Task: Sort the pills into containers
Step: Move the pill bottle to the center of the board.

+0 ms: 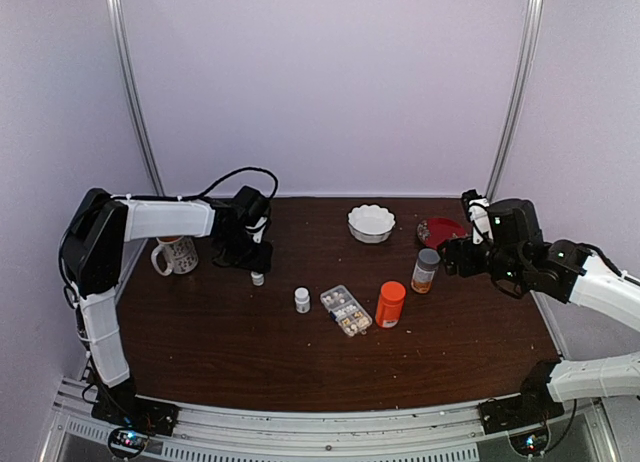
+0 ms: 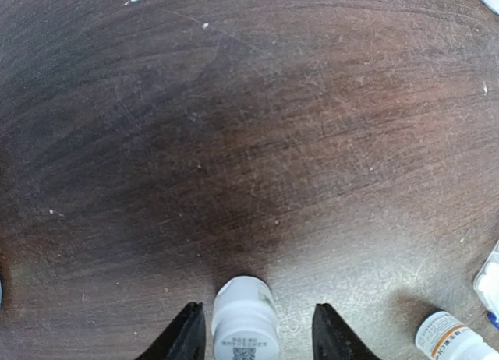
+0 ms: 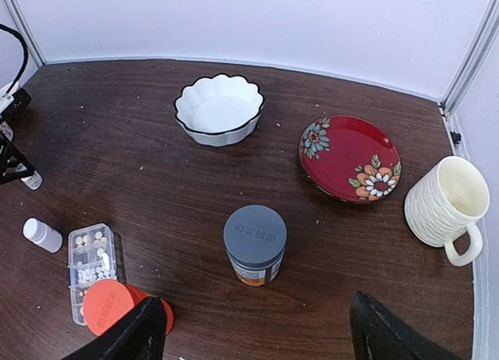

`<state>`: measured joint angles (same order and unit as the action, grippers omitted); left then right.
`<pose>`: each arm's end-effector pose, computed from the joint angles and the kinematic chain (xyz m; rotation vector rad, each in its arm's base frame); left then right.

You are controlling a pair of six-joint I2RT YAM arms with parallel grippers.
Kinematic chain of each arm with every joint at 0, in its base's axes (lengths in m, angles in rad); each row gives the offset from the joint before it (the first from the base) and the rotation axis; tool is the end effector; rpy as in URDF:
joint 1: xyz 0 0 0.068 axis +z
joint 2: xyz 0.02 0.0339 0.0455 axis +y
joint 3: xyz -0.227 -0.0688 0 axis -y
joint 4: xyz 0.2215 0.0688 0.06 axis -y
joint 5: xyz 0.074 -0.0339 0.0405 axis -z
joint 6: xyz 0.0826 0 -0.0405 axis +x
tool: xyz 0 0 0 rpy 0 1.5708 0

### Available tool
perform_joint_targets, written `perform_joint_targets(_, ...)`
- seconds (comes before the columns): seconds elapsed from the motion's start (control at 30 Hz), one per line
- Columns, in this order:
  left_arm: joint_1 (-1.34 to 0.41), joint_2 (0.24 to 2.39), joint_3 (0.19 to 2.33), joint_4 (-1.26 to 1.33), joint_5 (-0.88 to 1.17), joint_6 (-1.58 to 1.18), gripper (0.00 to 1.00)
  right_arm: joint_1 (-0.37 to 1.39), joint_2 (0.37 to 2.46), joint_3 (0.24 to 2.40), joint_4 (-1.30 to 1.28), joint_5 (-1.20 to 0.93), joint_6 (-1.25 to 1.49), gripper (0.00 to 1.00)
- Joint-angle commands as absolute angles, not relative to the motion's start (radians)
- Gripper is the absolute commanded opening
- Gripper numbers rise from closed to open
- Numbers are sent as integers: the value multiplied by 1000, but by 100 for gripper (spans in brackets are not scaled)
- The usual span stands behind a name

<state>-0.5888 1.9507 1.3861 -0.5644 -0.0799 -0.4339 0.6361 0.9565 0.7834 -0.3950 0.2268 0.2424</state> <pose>0.3282 -0.2112 0.1152 0.1855 2.7045 -0.2034 0.2105 0.1323 0.2368 -0.2863 2.1159 0.2770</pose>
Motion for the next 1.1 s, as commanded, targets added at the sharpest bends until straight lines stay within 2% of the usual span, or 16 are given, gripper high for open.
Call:
perform_joint_targets(0.0,-580,1970,1417,-569,-59,-422,46,627,943,807,-409,252,251,84)
perform_joint_targets(0.13,-581,1975,1416,-579,-72,-422,43,626,929,798,-407,250,255,84)
perform_joint_targets(0.47,-580,1991,1415,-604,-123,-419,45,624,920,792,-411,233,259,83)
perform_joint_targets(0.6,-581,1998,1420,-604,-102,-416,28,624,915,792,-412,230,262,84)
perform_joint_targets(1.07,-745,2054,1572,-601,-30,-430,28,623,907,771,-408,215,267,83)
